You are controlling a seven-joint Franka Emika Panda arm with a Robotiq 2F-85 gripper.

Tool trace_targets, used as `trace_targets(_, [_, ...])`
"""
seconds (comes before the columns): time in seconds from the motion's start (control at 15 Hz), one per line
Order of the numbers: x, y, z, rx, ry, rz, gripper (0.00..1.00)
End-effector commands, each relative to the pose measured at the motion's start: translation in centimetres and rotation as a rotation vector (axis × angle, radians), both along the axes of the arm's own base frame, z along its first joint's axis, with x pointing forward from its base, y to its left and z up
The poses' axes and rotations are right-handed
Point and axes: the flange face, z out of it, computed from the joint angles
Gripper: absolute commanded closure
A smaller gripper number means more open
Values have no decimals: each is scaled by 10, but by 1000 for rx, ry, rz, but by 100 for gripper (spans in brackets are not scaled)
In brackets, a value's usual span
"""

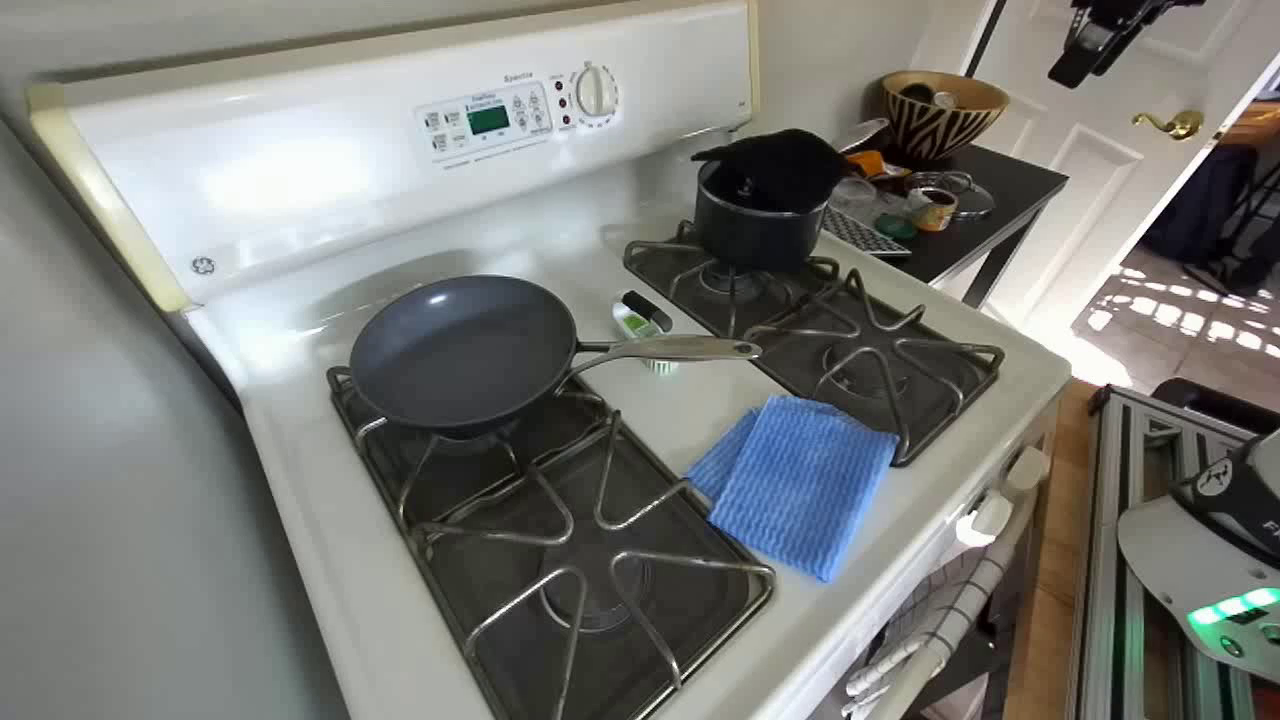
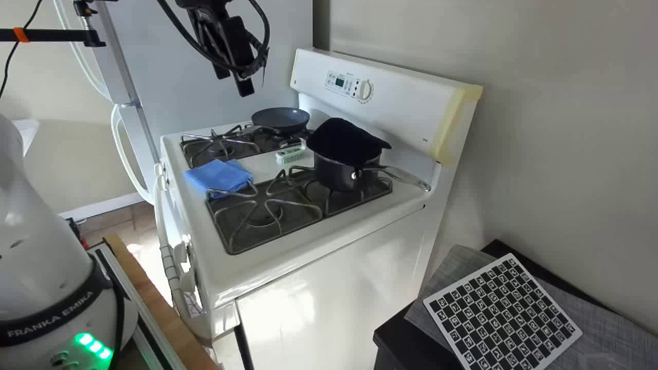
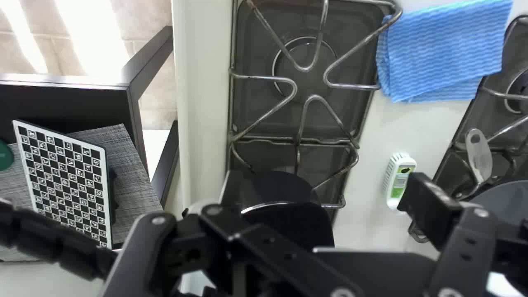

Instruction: Use the white cloth to clean the pan

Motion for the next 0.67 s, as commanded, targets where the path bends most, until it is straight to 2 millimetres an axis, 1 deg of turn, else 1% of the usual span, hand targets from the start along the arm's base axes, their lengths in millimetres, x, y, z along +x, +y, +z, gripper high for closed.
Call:
trace_targets(0.0, [0, 0, 1, 0, 1, 0, 0])
trace_targets(0.33, [0, 0, 1, 0, 1, 0, 0])
trace_targets(0.4, [3, 4, -12, -4, 23, 1, 0])
trace_targets(0.53, [5, 22, -55, 8, 118, 19, 0])
trace_targets(0.6, [5, 32, -72, 17, 162, 34, 0])
